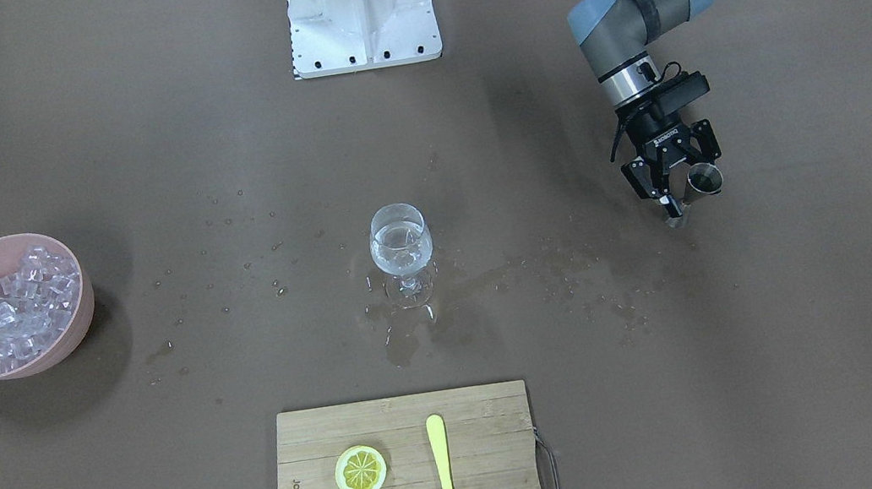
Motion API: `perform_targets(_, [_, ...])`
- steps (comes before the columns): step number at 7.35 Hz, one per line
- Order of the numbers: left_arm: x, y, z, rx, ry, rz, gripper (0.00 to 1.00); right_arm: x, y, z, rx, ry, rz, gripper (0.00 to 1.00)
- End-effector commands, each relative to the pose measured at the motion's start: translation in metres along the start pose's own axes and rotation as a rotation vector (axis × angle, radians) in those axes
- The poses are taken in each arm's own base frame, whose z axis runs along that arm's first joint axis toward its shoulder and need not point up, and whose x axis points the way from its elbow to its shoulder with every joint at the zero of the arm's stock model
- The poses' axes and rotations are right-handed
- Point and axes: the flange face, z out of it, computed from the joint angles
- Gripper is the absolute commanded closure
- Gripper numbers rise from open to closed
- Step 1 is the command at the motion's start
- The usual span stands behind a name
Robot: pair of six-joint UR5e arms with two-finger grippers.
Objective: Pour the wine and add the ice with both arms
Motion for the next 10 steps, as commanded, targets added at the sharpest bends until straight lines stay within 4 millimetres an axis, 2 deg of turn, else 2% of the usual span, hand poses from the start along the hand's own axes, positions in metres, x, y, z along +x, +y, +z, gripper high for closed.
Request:
perform_targets(1, [-0.001,0.001,0.003,0.005,-0.004,0.002,0.38,0.000,0.000,0.000,0.001,0.000,-0.001,0.00])
perform_targets(4, [-0.003,0.008,0.009,0.007,-0.016,-0.004,0.39,0.001,-0.001,0.000,0.000,0.002,0.000,0.00])
perform_targets(5, [0.007,0.009,0.009,0.008,-0.011,-0.016,0.42,0.000,-0.001,0.000,0.001,0.000,-0.001,0.00])
perform_targets(6, [0.006,0.011,0.010,0.008,-0.013,-0.014,0.47,0.000,-0.001,0.000,0.001,0.000,-0.001,0.00])
perform_targets(7, [0.006,0.011,0.010,0.007,-0.013,-0.014,0.64,0.000,-0.001,0.000,0.001,0.000,-0.001,0.00])
perform_targets(8, [0.006,0.011,0.010,0.007,-0.013,-0.014,0.92,0.000,-0.001,0.000,0.001,0.000,-0.001,0.00])
perform_targets(9, [0.006,0.008,0.011,0.009,-0.014,-0.018,1.00,0.000,-0.001,0.000,0.001,0.000,-0.001,0.00])
perform_targets(10, [0.003,0.002,0.015,0.017,-0.021,-0.024,1.00,-0.001,-0.001,-0.001,0.002,0.000,-0.002,0.00])
